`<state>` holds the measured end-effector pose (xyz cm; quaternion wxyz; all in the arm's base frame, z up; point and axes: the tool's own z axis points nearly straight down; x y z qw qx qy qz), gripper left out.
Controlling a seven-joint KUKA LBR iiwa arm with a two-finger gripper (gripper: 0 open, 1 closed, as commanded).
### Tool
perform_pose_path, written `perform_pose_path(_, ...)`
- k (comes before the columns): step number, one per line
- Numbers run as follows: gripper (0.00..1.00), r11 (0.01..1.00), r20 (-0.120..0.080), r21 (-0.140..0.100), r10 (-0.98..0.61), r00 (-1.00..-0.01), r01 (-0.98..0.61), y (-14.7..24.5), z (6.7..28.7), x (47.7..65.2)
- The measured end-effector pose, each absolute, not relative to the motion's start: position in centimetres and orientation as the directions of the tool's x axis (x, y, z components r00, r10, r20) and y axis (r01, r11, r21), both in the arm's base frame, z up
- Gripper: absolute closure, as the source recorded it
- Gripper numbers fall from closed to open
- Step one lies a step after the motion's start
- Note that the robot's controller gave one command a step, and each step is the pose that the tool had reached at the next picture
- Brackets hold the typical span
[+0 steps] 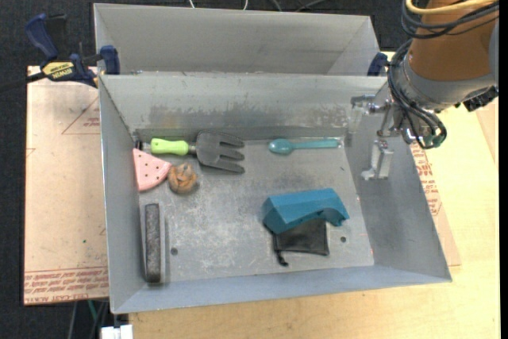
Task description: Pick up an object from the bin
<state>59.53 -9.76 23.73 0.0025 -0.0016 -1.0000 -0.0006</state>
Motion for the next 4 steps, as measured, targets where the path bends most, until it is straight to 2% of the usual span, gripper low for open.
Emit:
perform_pose_path(1, 0.00, 1.000, -0.002, 0.000, 0.001, -1.000, 0.001, -9.7, 24.2, 59.6)
perform_pose_path(2, 0.00, 0.997, -0.005, 0.000, -0.080, -0.997, -0.080, -9.8, 19.5, 57.5)
perform_pose_path(3, 0.00, 0.991, -0.011, -0.002, -0.135, -0.991, -0.135, -8.3, 12.4, 52.6)
perform_pose_path(4, 0.00, 0.961, -0.026, -0.009, -0.276, -0.961, -0.276, -8.8, 9.1, 51.2)
